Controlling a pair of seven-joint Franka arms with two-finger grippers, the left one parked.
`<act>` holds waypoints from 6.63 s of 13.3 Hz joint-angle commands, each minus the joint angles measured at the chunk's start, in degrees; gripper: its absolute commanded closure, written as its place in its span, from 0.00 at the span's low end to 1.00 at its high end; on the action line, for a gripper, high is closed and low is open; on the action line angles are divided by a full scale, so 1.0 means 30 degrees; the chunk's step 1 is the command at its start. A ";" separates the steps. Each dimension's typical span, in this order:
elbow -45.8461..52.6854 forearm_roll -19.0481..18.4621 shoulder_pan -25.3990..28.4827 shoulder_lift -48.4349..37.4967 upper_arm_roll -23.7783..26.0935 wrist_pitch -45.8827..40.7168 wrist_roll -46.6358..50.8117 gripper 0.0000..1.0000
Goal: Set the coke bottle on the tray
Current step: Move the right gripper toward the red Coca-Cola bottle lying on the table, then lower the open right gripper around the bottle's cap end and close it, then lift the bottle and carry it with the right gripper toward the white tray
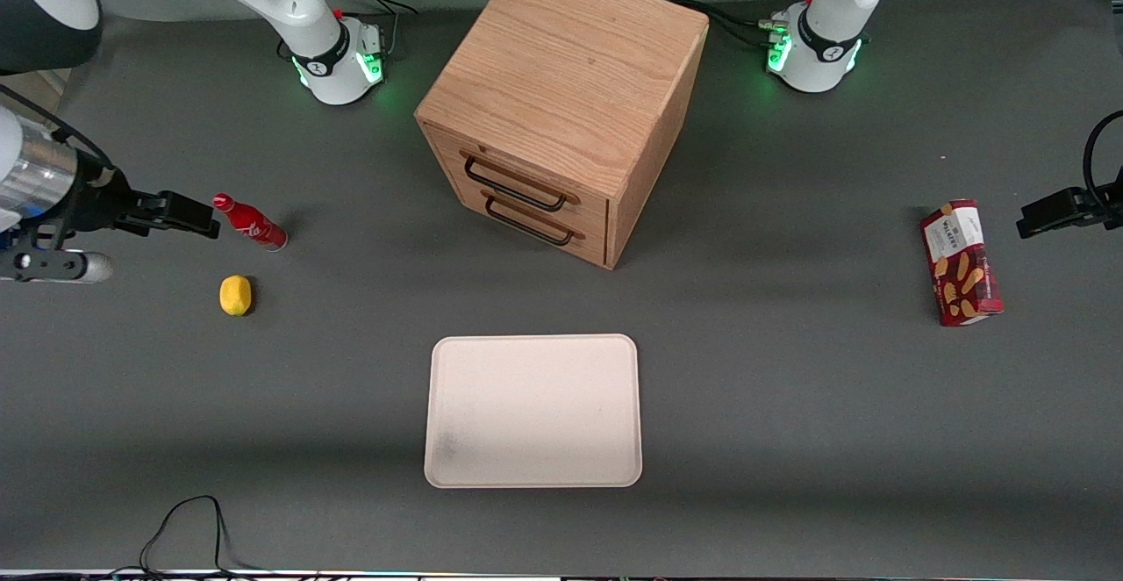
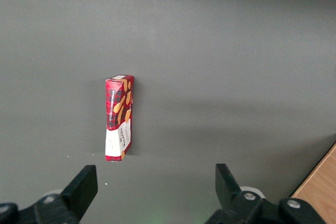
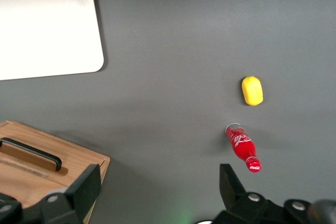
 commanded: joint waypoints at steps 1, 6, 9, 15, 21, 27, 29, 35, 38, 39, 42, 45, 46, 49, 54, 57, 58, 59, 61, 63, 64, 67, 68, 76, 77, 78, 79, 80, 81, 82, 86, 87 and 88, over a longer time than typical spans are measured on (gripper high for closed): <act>0.0407 -0.0147 -0.0140 0.0373 0.0283 -0.0555 0.0398 0.00; 0.0346 -0.0117 -0.0082 0.0402 0.0195 -0.0706 0.0106 0.00; 0.0375 -0.0264 -0.0052 0.0403 0.0195 -0.0706 0.0194 0.00; 0.0317 -0.1113 -0.0110 0.0082 -0.0067 -0.2285 -0.0097 0.00; -0.5003 -0.2164 -0.0081 -0.4832 -0.1621 -0.2641 -0.4575 0.00; -1.2121 -0.3280 -0.0052 -1.0050 -0.3551 0.0485 -0.7332 0.00; -1.3915 -0.3603 -0.0052 -1.0554 -0.3875 0.1983 -0.7306 0.00; -1.7926 -0.3603 -0.0052 -1.0086 -0.4375 0.7191 -0.7277 0.00; -1.8872 -0.3603 -0.0052 -0.8627 -0.4375 0.9601 -0.7247 0.00; -1.9105 -0.3603 -0.0052 -0.8244 -0.4375 1.0273 -0.7276 0.00; -2.0626 -0.3603 -0.0052 -0.7861 -0.4753 1.2704 -0.7335 0.00; -2.1187 -0.3603 -0.0052 -0.7216 -0.4873 1.3825 -0.7683 0.01; -2.1187 -0.3603 -0.0052 -0.7186 -0.5134 1.3825 -0.8093 0.01; -2.1712 -0.3633 -0.0052 -0.7185 -0.5547 1.4467 -0.8475 0.01; -2.2183 -0.3633 -0.0022 -0.7215 -0.5576 1.5056 -0.8536 0.27; -2.2183 -0.3662 -0.0022 -0.7244 -0.5576 1.5056 -0.8682 1.00; -2.2183 -0.3662 -0.0022 -0.7273 -0.5576 1.5055 -0.8741 1.00; -2.2183 -0.3662 -0.0022 -0.7273 -0.5576 1.5055 -0.8741 1.00; -2.2154 -0.3662 -0.0022 -0.7244 -0.5576 1.4997 -0.8741 1.00; -2.1950 -0.3662 0.0036 -0.7419 -0.5489 1.4531 -0.8625 1.00; -2.1572 -0.3662 0.0036 -0.7536 -0.5402 1.3890 -0.8479 1.00; -1.9030 -0.3633 0.0066 -0.7508 -0.5080 1.1053 -0.8360 1.00; -1.7917 -0.3633 0.0095 -0.7450 -0.4962 0.9795 -0.8360 1.00; -0.3742 -0.2289 0.0299 -0.1684 -0.3262 -0.0552 -0.6490 1.00; -0.2189 -0.1966 0.0387 -0.0982 -0.3233 -0.1111 -0.5818 1.00; -0.0520 -0.1412 0.0678 -0.0017 -0.3059 -0.2015 -0.4913 1.00; 0.1440 -0.1174 0.0797 0.1442 -0.2593 -0.2866 -0.3801 1.00; 0.3228 -0.1172 0.0827 0.2994 -0.1834 -0.3541 -0.2514 1.00; 0.4667 -0.1230 0.0827 0.4373 -0.0898 -0.3983 -0.0964 1.00; 0.5697 -0.1259 0.0827 0.5402 0.0010 -0.3987 0.0444 1.00; 1.0091 -0.1289 0.0857 0.9737 0.2618 -0.3347 0.2915 1.00; 1.0392 -0.1289 0.0886 1.0357 0.3033 -0.2386 0.3528 1.00; 1.0366 -0.1289 0.1176 1.0653 0.3124 -0.1100 0.4433 1.00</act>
